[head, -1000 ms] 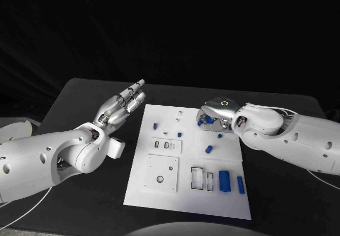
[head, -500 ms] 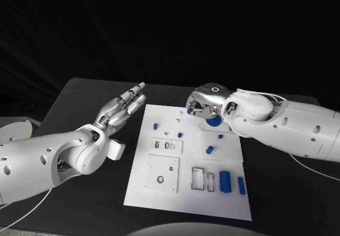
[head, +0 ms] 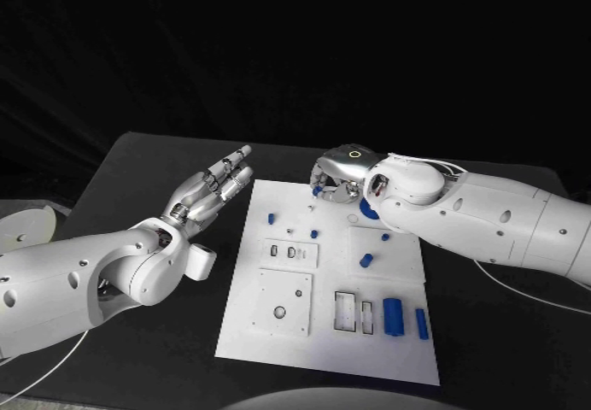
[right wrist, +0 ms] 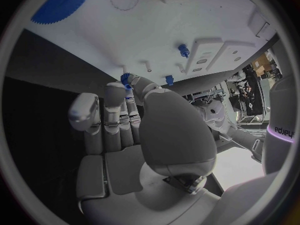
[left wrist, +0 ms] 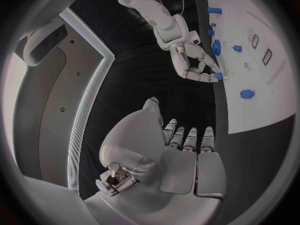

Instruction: Assemble the parts on the task board

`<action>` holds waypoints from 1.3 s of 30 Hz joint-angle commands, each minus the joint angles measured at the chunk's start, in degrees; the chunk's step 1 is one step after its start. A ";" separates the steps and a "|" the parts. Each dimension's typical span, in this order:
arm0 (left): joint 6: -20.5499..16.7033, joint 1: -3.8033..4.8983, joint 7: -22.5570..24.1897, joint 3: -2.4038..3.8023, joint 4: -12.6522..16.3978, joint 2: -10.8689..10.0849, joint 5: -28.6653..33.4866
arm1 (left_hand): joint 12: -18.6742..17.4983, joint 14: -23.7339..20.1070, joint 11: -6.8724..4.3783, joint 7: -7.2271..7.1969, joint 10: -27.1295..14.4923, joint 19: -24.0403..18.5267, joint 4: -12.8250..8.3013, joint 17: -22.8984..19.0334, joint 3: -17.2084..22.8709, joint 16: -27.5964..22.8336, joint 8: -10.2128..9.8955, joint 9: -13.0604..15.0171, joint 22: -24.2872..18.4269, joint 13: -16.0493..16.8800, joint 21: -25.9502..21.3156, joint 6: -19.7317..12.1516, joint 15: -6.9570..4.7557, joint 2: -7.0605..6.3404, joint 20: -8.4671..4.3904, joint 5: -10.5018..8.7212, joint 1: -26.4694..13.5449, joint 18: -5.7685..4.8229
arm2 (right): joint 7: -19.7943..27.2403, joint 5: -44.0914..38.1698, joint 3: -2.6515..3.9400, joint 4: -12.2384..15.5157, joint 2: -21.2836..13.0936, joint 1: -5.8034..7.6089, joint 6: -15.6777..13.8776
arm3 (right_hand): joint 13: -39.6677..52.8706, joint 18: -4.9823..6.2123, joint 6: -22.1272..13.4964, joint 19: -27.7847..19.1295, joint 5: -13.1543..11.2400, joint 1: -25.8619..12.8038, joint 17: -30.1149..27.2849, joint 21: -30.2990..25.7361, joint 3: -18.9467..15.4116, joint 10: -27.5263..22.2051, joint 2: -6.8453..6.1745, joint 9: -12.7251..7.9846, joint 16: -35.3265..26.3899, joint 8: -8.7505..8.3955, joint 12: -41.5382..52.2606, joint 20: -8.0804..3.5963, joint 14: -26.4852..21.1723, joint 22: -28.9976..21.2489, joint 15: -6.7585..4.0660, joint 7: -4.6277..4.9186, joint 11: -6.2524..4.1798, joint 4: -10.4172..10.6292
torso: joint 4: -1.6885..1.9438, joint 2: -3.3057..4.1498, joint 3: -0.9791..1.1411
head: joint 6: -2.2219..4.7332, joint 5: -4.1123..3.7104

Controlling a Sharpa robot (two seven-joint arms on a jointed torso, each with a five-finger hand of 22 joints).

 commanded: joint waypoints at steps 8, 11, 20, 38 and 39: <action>1.47 0.04 0.28 0.02 -0.04 0.29 0.05 | -0.24 0.04 0.48 0.15 0.00 0.07 0.08 -0.09 0.44 -0.21 0.32 0.08 -0.06 0.00 -0.22 0.51 0.44 0.12 0.49 0.29 0.67 0.46 | -0.91 -0.07 0.05 -1.77 1.11 -0.24 0.72 | 0.03 -0.61 -0.73 0.15 0.33 -0.10 -0.36 0.21 0.33 -0.28 -0.13 0.32 -0.01 -0.32 -0.88 0.35 0.16 0.05 0.19 0.20 0.31 0.09 | -0.01 -0.05 -0.04 | -0.16 -0.19; 1.55 0.04 0.26 0.02 -0.06 0.35 0.05 | -0.24 0.04 0.51 0.20 -0.01 0.07 0.06 -0.09 0.49 -0.21 0.35 0.10 -0.06 0.00 -0.22 0.64 0.47 0.11 0.51 0.38 0.78 0.47 | -1.09 -0.22 0.05 -2.24 1.25 -0.35 0.41 | 0.03 -0.60 -0.77 0.13 0.36 -0.07 -0.39 0.21 0.37 -0.31 -0.13 0.33 -0.03 -0.36 -0.93 0.35 0.13 0.06 0.18 0.20 0.31 0.06 | 0.02 -0.06 -0.04 | -0.08 -0.22; 1.66 0.04 0.11 0.02 -0.24 0.36 0.07 | -0.24 0.04 0.57 0.28 0.00 0.08 0.03 -0.09 0.58 -0.21 0.38 0.11 -0.06 0.00 -0.21 0.76 0.52 0.12 0.54 0.52 0.95 0.47 | -1.83 -0.44 0.05 -3.02 1.33 -0.51 0.22 | 0.07 -0.59 -1.12 0.00 0.81 -0.05 -0.45 0.24 0.59 -0.43 -0.28 0.39 -0.08 -0.67 -1.39 0.39 -0.05 0.24 0.24 0.31 0.41 -0.11 | -0.02 -0.04 -0.04 | -0.11 -0.18; 2.10 0.04 -0.05 0.02 -0.84 0.73 0.63 | -0.24 0.04 0.64 0.39 0.00 0.12 0.01 -0.09 0.70 -0.21 0.44 0.14 -0.02 0.00 -0.17 0.98 0.60 0.16 0.62 0.65 1.18 0.48 | -1.10 0.92 0.05 -2.35 0.89 -0.88 -0.86 | 0.08 -0.60 -1.59 -0.12 0.65 -0.16 -0.49 0.25 0.78 -0.71 -0.34 0.38 -0.10 -1.04 -1.82 0.50 -0.20 0.39 0.38 0.53 0.56 -0.12 | -0.02 -0.10 -0.05 | -0.14 -0.23; 2.12 0.04 -0.06 0.02 -0.87 0.74 0.69 | -0.24 0.04 0.64 0.39 0.01 0.12 0.01 -0.09 0.70 -0.21 0.45 0.14 -0.02 0.00 -0.17 0.98 0.60 0.16 0.62 0.66 1.19 0.48 | -1.17 0.94 0.05 -2.29 0.82 -0.90 -1.22 | 0.10 -0.63 -1.62 -0.10 0.84 -0.05 -0.37 0.32 0.91 -0.64 -0.33 0.40 0.00 -1.10 -1.86 0.56 -0.16 0.51 0.45 0.62 0.60 -0.22 | -0.02 -0.11 -0.07 | -0.14 -0.23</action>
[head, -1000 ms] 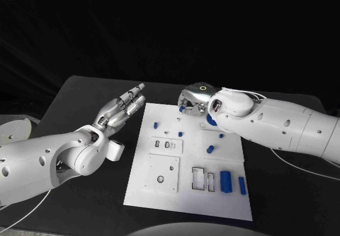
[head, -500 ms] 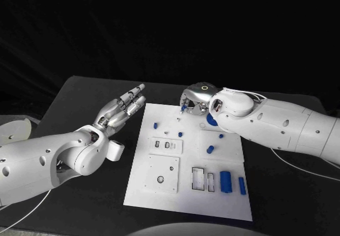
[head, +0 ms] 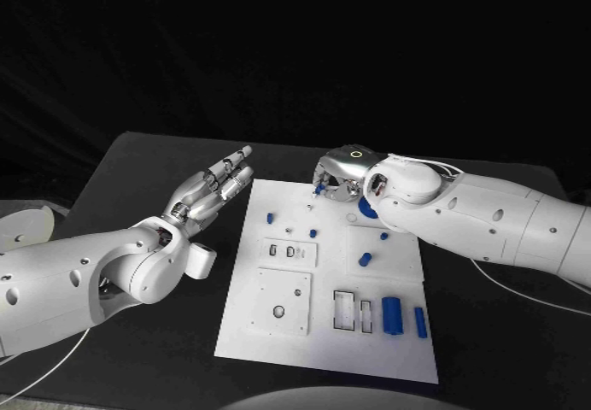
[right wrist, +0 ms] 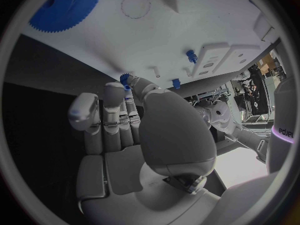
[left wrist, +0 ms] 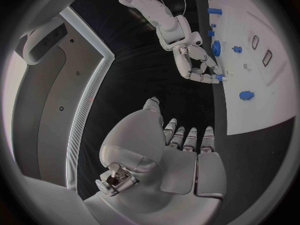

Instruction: Assemble the parts on the task board

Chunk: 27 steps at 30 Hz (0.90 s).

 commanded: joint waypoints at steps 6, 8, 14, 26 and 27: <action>1.38 0.04 0.30 0.02 -0.16 0.19 0.56 | -0.24 -0.17 0.24 0.22 0.01 -0.07 0.00 -0.05 0.42 -0.21 0.24 0.10 -0.03 -0.03 -0.16 0.40 0.41 0.10 0.44 0.26 0.71 0.49 | -1.30 -0.01 -0.01 0.33 -0.49 -0.19 -2.70 | 0.12 -0.66 -0.34 0.13 0.90 0.21 0.39 0.44 0.79 0.17 -0.38 0.18 0.24 -0.37 -0.45 0.50 -0.11 0.39 0.68 0.48 0.25 -0.41 | 0.03 -0.07 -0.05 | 0.24 0.10; 1.43 0.04 0.28 0.02 -0.19 0.21 0.67 | -0.24 -0.17 0.25 0.24 0.00 -0.06 -0.01 -0.05 0.46 -0.21 0.24 0.10 -0.02 -0.03 -0.15 0.38 0.44 0.11 0.46 0.30 0.77 0.49 | -1.97 -0.26 -0.01 0.28 -0.62 -0.22 -3.33 | 0.11 -0.65 -0.35 0.11 1.12 0.28 0.32 0.44 0.91 0.20 -0.43 0.20 0.22 -0.42 -0.52 0.58 -0.12 0.42 0.78 0.62 0.36 -0.52 | 0.05 -0.06 -0.05 | 0.30 0.11; 1.56 0.03 0.10 0.02 -0.30 0.26 0.90 | -0.24 -0.17 0.28 0.27 0.01 -0.05 -0.03 -0.05 0.51 -0.21 0.25 0.10 -0.02 -0.03 -0.14 0.40 0.47 0.13 0.50 0.38 0.87 0.50 | -3.25 -0.81 -0.01 0.44 -0.96 -0.32 -5.90 | 0.09 -0.63 -0.48 0.03 1.36 0.32 0.22 0.39 1.05 0.12 -0.55 0.21 0.17 -0.56 -0.66 0.67 -0.18 0.39 0.90 0.86 0.53 -0.65 | -0.01 -0.03 -0.03 | 0.61 0.19; 1.85 0.02 -0.20 0.01 -0.50 0.38 1.00 | -0.25 -0.17 0.36 0.35 0.00 -0.04 -0.08 -0.05 0.65 -0.21 0.25 0.09 -0.01 -0.03 -0.14 0.38 0.58 0.17 0.58 0.59 1.10 0.50 | -3.13 -0.53 -0.01 2.23 -1.59 -0.52 -7.02 | 0.08 -0.66 -0.57 0.12 1.40 0.26 0.52 0.55 1.12 0.10 -0.59 0.20 0.40 -0.65 -0.72 0.74 -0.11 0.64 0.99 1.05 0.65 -0.65 | 0.02 0.01 -0.05 | 0.80 0.13; 1.87 0.02 -0.22 0.01 -0.51 0.38 1.00 | -0.25 -0.17 0.36 0.35 0.00 -0.04 -0.08 -0.05 0.65 -0.21 0.25 0.09 -0.01 -0.03 -0.14 0.38 0.58 0.17 0.58 0.59 1.10 0.50 | -3.08 -0.49 -0.01 2.44 -1.65 -0.54 -6.87 | 0.09 -0.66 -0.58 0.13 1.37 0.21 0.58 0.58 1.12 0.12 -0.61 0.20 0.46 -0.67 -0.72 0.76 -0.08 0.67 1.01 1.09 0.67 -0.64 | 0.02 0.01 -0.05 | 0.80 0.13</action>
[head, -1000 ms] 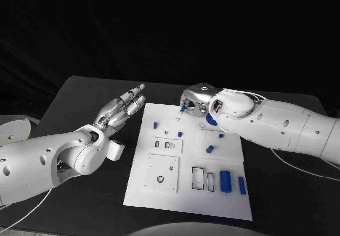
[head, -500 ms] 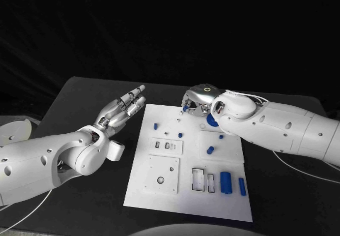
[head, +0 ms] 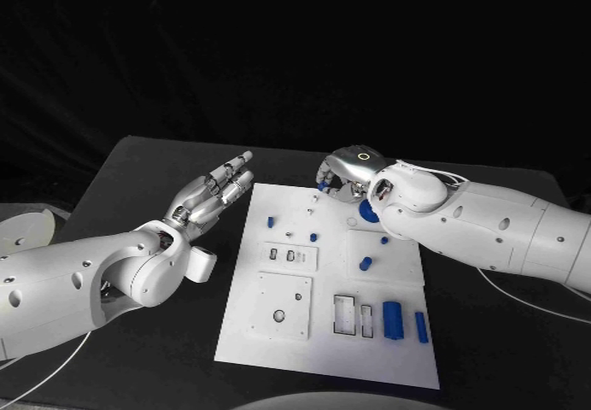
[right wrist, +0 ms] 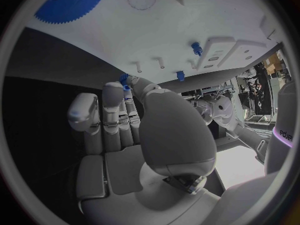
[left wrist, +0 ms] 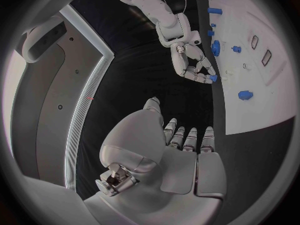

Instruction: Assemble the parts on the task board

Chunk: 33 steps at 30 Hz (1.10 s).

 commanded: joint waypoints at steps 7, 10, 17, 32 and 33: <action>1.44 0.02 0.11 0.02 -0.07 0.18 0.18 | -0.25 -0.02 0.37 0.14 0.00 0.16 -0.07 -0.07 0.32 -0.21 0.25 0.05 -0.02 -0.04 -0.14 0.18 0.43 -0.06 0.38 0.25 0.42 0.50 | -0.17 0.00 0.01 1.48 -0.36 -0.21 0.20 | 0.03 -0.67 -0.06 0.17 0.07 0.11 0.23 0.37 0.35 0.14 -0.17 0.07 0.44 -0.39 -0.22 0.39 0.18 0.21 0.44 0.57 0.33 0.19 | 0.01 0.05 -0.01 | -0.20 0.00; 1.48 0.02 0.07 0.02 -0.09 0.19 0.18 | -0.24 -0.02 0.39 0.17 0.00 0.18 -0.08 -0.07 0.37 -0.21 0.26 0.05 -0.01 -0.04 -0.13 0.23 0.48 -0.05 0.42 0.33 0.50 0.50 | -0.19 0.07 0.01 1.71 -0.45 -0.26 0.63 | 0.03 -0.66 -0.14 0.16 0.01 0.03 0.23 0.36 0.37 0.13 -0.20 0.06 0.47 -0.46 -0.25 0.43 0.19 0.21 0.47 0.61 0.36 0.21 | 0.04 0.04 -0.01 | -0.28 -0.03; 1.56 0.02 -0.07 0.02 -0.11 0.17 0.45 | -0.24 -0.02 0.39 0.17 0.00 0.18 -0.08 -0.07 0.37 -0.21 0.26 0.05 -0.01 -0.04 -0.13 0.23 0.48 -0.05 0.42 0.33 0.50 0.50 | -0.46 0.24 0.01 1.83 -0.56 -0.39 2.45 | 0.02 -0.64 -0.48 0.12 -0.02 -0.10 0.12 0.36 0.48 0.05 -0.30 -0.02 0.44 -0.74 -0.33 0.52 0.17 0.24 0.55 0.73 0.45 0.24 | -0.01 0.01 -0.02 | -0.43 0.00; 1.85 0.02 -0.32 0.01 -0.20 0.22 0.83 | -0.24 -0.02 0.41 0.20 0.00 0.19 -0.08 -0.07 0.41 -0.21 0.28 0.06 0.00 -0.04 -0.12 0.29 0.52 -0.04 0.46 0.40 0.59 0.50 | 0.06 1.21 0.00 1.69 -0.14 -0.62 3.60 | -0.01 -0.60 -0.84 0.00 0.00 -0.21 -0.22 0.26 0.65 -0.21 -0.32 -0.10 0.20 -1.03 -0.45 0.62 0.01 0.18 0.65 0.86 0.57 0.27 | 0.06 0.04 -0.04 | -0.67 -0.26; 1.86 0.02 -0.34 0.01 -0.22 0.21 0.83 | -0.24 -0.02 0.41 0.20 0.00 0.19 -0.08 -0.07 0.41 -0.21 0.28 0.06 0.00 -0.04 -0.12 0.29 0.52 -0.04 0.46 0.40 0.59 0.50 | 0.12 1.29 0.00 1.67 -0.11 -0.62 3.59 | -0.02 -0.61 -0.91 0.01 0.00 -0.24 -0.28 0.29 0.69 -0.28 -0.32 -0.11 0.16 -1.09 -0.48 0.64 -0.03 0.23 0.68 0.88 0.60 0.27 | 0.06 0.00 -0.05 | -0.72 -0.28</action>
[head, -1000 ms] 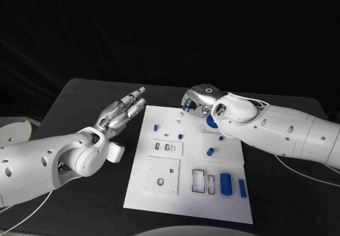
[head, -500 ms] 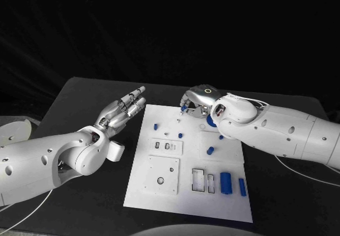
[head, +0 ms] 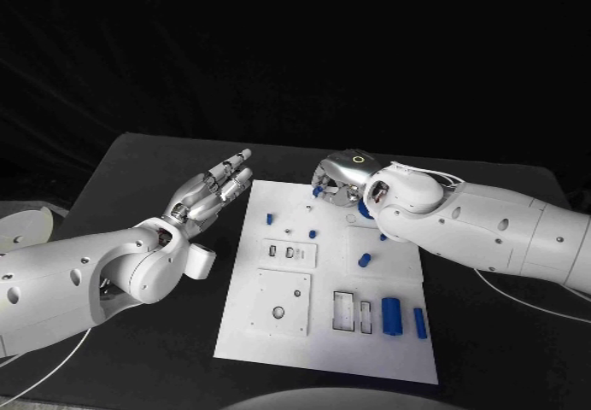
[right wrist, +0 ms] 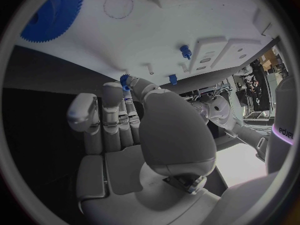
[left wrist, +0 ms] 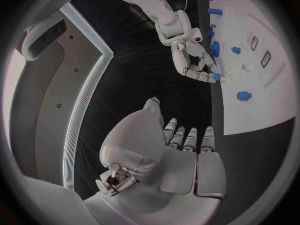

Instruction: Assemble the parts on the task board

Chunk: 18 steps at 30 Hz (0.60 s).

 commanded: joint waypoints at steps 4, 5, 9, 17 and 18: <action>1.32 0.03 0.20 0.02 -0.01 0.07 0.18 | -0.24 -0.03 0.42 0.23 0.01 -0.01 -0.07 -0.09 0.46 -0.21 0.31 0.10 0.00 -0.05 -0.11 0.46 0.59 -0.03 0.29 0.42 0.65 0.51 | 0.28 0.58 0.02 -0.08 0.23 -0.04 1.15 | -0.11 -0.62 -0.43 -0.01 0.00 -0.20 -0.18 0.09 0.43 -0.28 -0.27 0.04 -0.01 -0.52 -0.36 0.26 -0.09 0.06 0.29 0.32 0.52 -0.04 | 0.04 0.01 -0.01 | -0.09 -0.02; 1.33 0.03 0.19 0.02 -0.02 0.07 0.18 | -0.24 -0.03 0.42 0.23 0.01 -0.01 -0.07 -0.09 0.46 -0.21 0.31 0.10 0.00 -0.05 -0.11 0.46 0.59 -0.03 0.29 0.42 0.65 0.51 | 0.29 0.61 0.02 -0.10 0.28 -0.04 1.20 | -0.11 -0.62 -0.45 -0.01 0.00 -0.21 -0.19 0.09 0.43 -0.29 -0.27 0.03 -0.02 -0.53 -0.36 0.26 -0.10 0.07 0.30 0.33 0.53 -0.04 | 0.01 0.03 -0.01 | -0.10 -0.02; 1.38 0.03 0.14 0.02 -0.07 0.09 0.19 | -0.24 -0.03 0.44 0.28 0.01 0.00 -0.06 -0.09 0.51 -0.21 0.37 0.13 0.01 -0.05 -0.10 0.66 0.68 0.00 0.33 0.44 0.72 0.51 | 0.10 0.68 0.02 -0.24 0.50 -0.05 1.62 | -0.13 -0.61 -0.88 -0.09 -0.04 -0.30 -0.26 0.06 0.59 -0.65 -0.35 -0.07 -0.07 -0.85 -0.42 0.35 -0.21 0.11 0.39 0.41 0.64 -0.03 | -0.01 0.00 -0.01 | -0.10 -0.04; 1.53 0.03 0.10 0.02 -0.35 0.30 0.17 | -0.24 -0.03 0.53 0.44 0.03 0.01 -0.02 -0.09 0.62 -0.21 0.53 0.21 0.01 -0.04 -0.09 1.24 0.86 0.04 0.42 0.48 0.88 0.51 | -0.95 0.71 0.02 -0.54 0.79 -0.05 3.08 | -0.20 -0.26 -7.77 -1.30 -1.13 -1.26 -1.75 -1.00 1.26 -6.55 -1.30 -1.74 -1.15 -2.00 -0.37 0.69 -1.51 -0.60 0.80 -0.80 1.38 0.23 | 0.02 0.00 0.00 | -0.04 -0.22; 1.54 0.03 0.09 0.01 -0.38 0.32 0.20 | -0.24 -0.03 0.55 0.47 0.03 0.01 -0.02 -0.09 0.64 -0.21 0.56 0.22 0.01 -0.04 -0.09 1.35 0.88 0.04 0.43 0.49 0.91 0.51 | -1.12 0.71 0.02 -0.56 0.79 -0.05 3.26 | -0.15 -0.16 -9.42 -1.70 -1.42 -1.50 -2.27 -1.43 1.17 -8.27 -1.49 -2.13 -1.57 -1.93 -0.16 0.66 -1.94 -0.99 0.88 -1.27 1.59 0.29 | 0.03 0.00 0.01 | -0.03 -0.22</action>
